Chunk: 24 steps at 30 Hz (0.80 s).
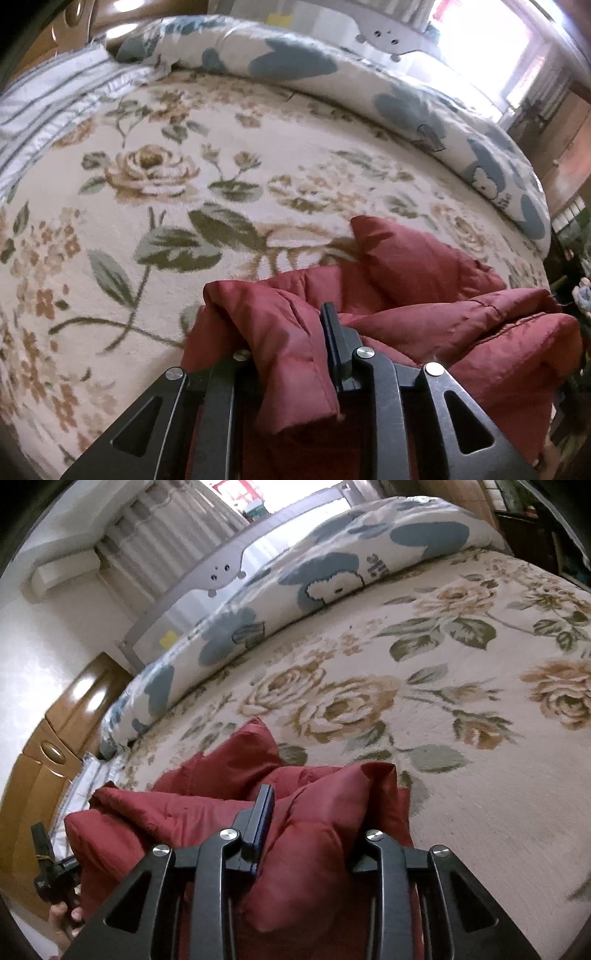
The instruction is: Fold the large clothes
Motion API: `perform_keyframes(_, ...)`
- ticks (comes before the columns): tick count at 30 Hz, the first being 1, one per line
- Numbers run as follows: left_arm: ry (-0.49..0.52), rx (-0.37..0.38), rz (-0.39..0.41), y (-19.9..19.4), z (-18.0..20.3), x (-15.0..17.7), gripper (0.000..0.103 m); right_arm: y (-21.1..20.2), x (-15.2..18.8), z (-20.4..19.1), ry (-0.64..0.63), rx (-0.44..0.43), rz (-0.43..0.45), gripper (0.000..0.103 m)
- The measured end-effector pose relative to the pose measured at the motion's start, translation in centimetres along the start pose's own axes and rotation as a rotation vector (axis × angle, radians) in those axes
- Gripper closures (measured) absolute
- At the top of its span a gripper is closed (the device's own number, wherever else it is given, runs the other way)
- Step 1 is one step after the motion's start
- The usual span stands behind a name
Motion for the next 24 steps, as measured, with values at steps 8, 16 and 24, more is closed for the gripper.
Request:
perform_keyframes(8,-0.036,0.023,-0.017,2.1,-0.6,-1.0,0.079,3.1,-0.5,0.7,0.016,0.008,-0.047,0.071)
perform_keyframes(16,0.001,0.123,0.137,-8.2,0.7,3.4,0.045,3.3,-0.5,0.8,0.019,0.013,-0.05,0.07)
perform_keyframes(24,0.253,0.006,0.046,-5.4,5.1,9.9,0.039,1.3,-0.8,-0.2,0.015,0.022,-0.035,0.062)
Point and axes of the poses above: each gripper's, at about its wrist camera, not at the fingertips, and y roughly the way its jaws point, z to its right, x to its underside, the point moved 8 cm from there along y, roughly the way its jaws point, and after that the axes turned 8 degrees about -z, right-handed, at the moved point
